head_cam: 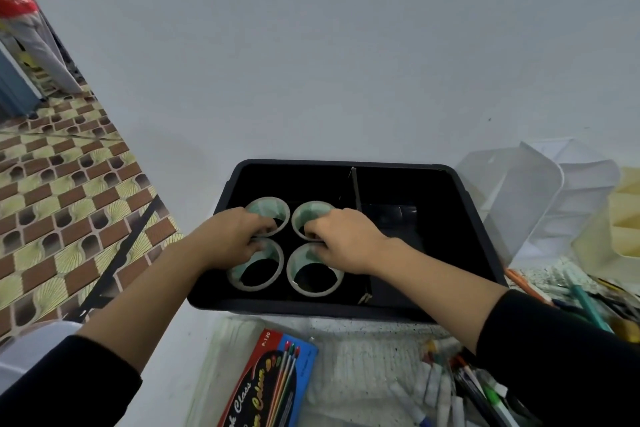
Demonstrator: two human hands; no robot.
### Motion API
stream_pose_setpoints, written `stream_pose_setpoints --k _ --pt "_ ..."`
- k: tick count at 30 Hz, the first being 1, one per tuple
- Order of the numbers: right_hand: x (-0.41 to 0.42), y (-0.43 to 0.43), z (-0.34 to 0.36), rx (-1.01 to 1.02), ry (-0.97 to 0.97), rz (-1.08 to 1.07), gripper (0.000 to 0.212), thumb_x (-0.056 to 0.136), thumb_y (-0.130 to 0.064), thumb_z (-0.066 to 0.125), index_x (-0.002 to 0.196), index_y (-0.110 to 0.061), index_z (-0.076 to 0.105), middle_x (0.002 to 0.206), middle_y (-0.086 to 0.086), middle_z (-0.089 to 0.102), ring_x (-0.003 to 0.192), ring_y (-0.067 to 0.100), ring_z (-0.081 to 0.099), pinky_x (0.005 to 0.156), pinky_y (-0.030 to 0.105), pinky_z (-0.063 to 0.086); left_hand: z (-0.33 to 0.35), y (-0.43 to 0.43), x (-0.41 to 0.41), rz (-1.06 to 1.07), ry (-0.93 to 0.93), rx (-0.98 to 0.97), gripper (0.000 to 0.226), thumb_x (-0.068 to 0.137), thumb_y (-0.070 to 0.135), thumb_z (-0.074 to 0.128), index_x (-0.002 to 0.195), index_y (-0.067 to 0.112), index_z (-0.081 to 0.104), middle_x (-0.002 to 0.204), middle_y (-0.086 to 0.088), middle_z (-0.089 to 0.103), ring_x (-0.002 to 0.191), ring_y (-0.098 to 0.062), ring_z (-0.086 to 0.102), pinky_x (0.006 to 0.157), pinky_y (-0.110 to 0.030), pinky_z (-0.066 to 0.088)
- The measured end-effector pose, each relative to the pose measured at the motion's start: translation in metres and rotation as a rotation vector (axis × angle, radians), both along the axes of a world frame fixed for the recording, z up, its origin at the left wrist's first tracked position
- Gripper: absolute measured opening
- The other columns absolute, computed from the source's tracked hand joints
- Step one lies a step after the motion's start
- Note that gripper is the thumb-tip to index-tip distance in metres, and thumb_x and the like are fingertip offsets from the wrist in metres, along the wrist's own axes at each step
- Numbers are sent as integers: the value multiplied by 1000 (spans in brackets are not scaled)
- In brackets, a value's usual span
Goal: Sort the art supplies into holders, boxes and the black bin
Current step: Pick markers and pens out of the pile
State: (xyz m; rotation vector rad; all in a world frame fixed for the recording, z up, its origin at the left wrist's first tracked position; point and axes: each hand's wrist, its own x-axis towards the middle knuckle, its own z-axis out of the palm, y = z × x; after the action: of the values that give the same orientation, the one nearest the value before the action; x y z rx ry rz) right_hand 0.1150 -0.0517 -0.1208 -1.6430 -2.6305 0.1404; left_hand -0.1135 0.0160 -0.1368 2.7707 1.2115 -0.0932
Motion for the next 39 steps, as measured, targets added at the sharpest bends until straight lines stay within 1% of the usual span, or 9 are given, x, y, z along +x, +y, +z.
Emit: stream_pose_setpoints --k 5,10,15,18,21,27,32,35,39 --pt "-2 -3 0 -30 77 -75 17 86 -27 61 78 -13 58 68 -3 54 69 23 57 55 31 37 3 -5 3 56 -82 -33 27 84 23 68 111 23 67 89 5 70 91 -19 65 81 -37 53" --pt "9 -22 2 201 316 -206 20 91 -37 61 104 -23 68 98 -9 66 102 15 56 95 39 42 18 -35 6 83 -398 51 33 91 25 69 124 26 67 103 14 65 94 -8 61 83 -26 51" --pt "20 -60 -5 -162 628 -540 73 100 -38 55 158 -19 15 163 7 20 148 25 25 118 34 27 4 -89 16 1 -408 74 50 97 68 42 119 31 68 102 18 59 96 0 54 86 -26 47" --pt "12 -64 -5 -421 737 -573 78 107 -32 42 158 -22 -17 164 13 22 136 26 45 104 27 40 -12 -102 27 -11 -373 158 48 102 63 35 108 29 69 88 16 55 86 -5 52 82 -33 47" --pt "4 -62 2 -487 811 -599 76 108 -20 35 156 -24 -23 144 18 48 77 15 57 57 22 42 -14 -101 29 21 -410 196 46 103 60 35 102 27 68 83 15 54 80 -6 52 78 -32 47" --pt "-2 -59 -2 -527 833 -563 81 105 -15 38 155 -22 -25 146 11 45 69 0 34 56 16 32 -15 -100 31 -6 -381 182 44 104 54 33 98 28 68 82 14 54 79 -7 51 75 -34 46" --pt "3 -63 5 -548 887 -581 75 107 -16 34 157 -27 -21 130 7 49 66 3 46 47 13 37 -15 -100 32 0 -394 172 41 102 49 38 93 25 70 81 13 54 78 -8 52 73 -33 46" --pt "2 -65 7 -549 942 -602 73 107 -15 33 157 -27 -19 138 7 47 103 19 63 82 26 56 -14 -100 32 8 -412 149 40 100 48 39 94 26 71 81 14 55 77 -7 52 71 -32 46" --pt "3 -67 10 -552 994 -640 74 106 -15 36 158 -28 -15 151 13 43 138 34 43 112 47 38 -10 -100 31 23 -411 122 38 98 49 39 90 28 69 79 15 55 76 -5 52 66 -26 45"
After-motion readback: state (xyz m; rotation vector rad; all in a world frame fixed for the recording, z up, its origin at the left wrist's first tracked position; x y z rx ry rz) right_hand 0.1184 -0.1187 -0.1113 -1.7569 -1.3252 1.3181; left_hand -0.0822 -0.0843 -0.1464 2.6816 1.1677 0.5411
